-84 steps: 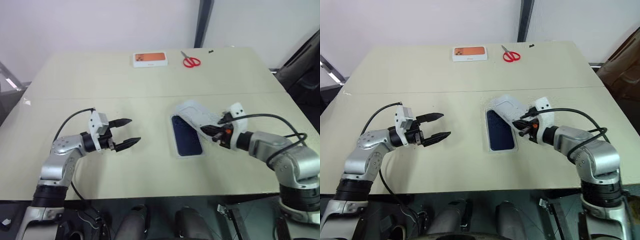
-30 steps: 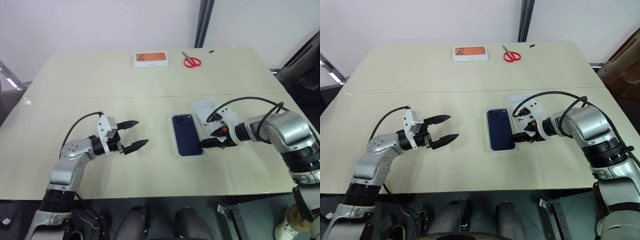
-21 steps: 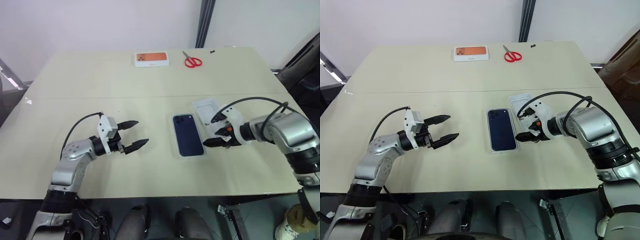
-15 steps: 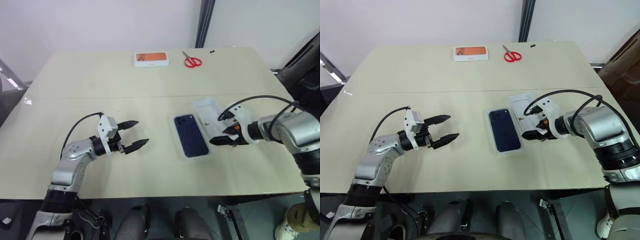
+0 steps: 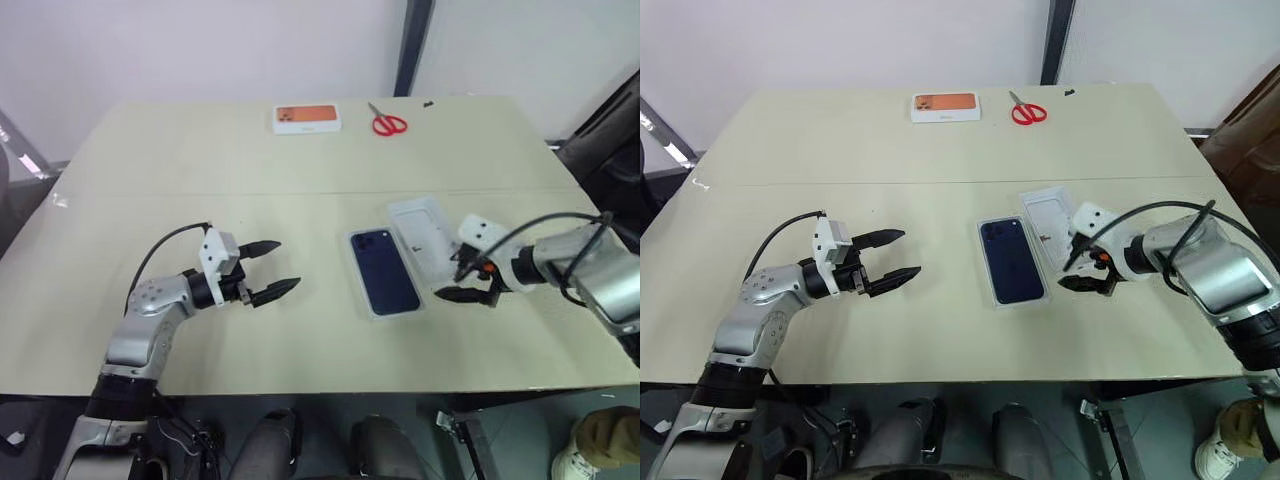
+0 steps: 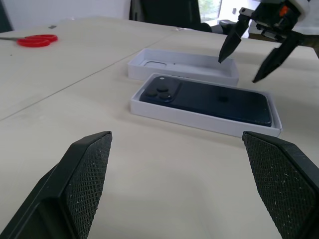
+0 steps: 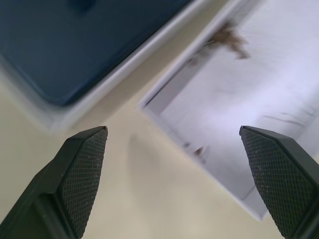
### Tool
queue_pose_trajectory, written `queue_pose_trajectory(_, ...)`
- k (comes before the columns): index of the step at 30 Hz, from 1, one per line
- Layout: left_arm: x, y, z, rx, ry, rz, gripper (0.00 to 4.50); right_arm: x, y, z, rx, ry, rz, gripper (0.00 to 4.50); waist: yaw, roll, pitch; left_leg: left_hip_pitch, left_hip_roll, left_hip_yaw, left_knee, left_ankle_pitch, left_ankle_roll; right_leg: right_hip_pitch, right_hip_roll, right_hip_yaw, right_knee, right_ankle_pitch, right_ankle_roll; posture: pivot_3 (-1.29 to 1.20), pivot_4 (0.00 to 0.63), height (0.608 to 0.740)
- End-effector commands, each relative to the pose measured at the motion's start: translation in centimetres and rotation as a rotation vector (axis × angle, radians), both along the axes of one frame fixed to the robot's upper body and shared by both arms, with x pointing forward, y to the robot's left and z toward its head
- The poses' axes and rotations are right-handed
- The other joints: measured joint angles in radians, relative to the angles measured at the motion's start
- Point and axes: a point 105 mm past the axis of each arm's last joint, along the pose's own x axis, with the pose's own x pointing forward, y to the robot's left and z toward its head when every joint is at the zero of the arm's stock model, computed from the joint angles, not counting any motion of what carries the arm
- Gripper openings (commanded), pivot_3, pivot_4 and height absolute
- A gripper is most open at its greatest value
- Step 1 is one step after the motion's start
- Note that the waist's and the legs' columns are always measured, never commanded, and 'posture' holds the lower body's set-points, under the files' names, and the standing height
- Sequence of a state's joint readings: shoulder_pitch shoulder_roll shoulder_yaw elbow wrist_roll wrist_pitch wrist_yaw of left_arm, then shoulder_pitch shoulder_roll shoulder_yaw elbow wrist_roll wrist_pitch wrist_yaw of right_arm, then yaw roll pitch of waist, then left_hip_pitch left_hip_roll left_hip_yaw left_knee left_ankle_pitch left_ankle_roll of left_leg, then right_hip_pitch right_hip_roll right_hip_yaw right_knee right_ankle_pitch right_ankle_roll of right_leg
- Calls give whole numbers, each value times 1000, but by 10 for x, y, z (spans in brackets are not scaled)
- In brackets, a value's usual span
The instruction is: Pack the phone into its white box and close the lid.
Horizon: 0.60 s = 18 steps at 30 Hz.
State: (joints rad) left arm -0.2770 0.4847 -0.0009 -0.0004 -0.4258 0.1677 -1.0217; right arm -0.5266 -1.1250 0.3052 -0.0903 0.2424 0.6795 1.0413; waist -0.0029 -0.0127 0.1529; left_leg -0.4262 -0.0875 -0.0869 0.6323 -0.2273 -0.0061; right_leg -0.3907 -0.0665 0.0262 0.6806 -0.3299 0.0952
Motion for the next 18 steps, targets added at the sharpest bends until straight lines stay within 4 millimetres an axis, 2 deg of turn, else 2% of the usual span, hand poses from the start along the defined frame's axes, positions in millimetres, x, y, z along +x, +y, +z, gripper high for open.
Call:
queue_pose_trajectory(1,-1,0,8,-4,-38,-5,4403,5,-9,9,-108,-80,133,4444,-7,0,0,0,0,0,0,0,0,0,0,0,0,0,0,0,150,734)
queue_pose_trajectory(6,0,-1,8,-4,-37,-5,4403,10,-4,7,-118,-102,224,4444,-11,0,0,0,0,0,-1,0,0,-1,0,0,0,0,0,0,150,734)
queue_pose_trajectory(9,-1,-3,8,-6,-39,-7,4403,10,-9,-1,-175,-76,284,4444,-9,0,0,0,0,0,-1,0,0,0,0,0,0,0,0,0,150,734)
queue_pose_trajectory(10,-1,-3,8,-6,-40,-6,4403,12,-11,-3,-185,-72,290,3933,-7,0,0,0,0,0,-1,0,0,0,0,0,0,0,0,0,150,734)
queue_pose_trajectory(12,-1,-3,8,-4,-41,-6,4403,16,-12,-4,-183,-68,286,3223,-6,0,0,0,0,0,0,0,0,0,0,0,0,0,0,0,150,734)
queue_pose_trajectory(18,-2,-3,9,-1,-44,0,4403,17,-15,-14,-230,-22,325,28,-7,1,0,0,0,0,-1,1,-1,-1,0,0,0,0,0,0,150,734)
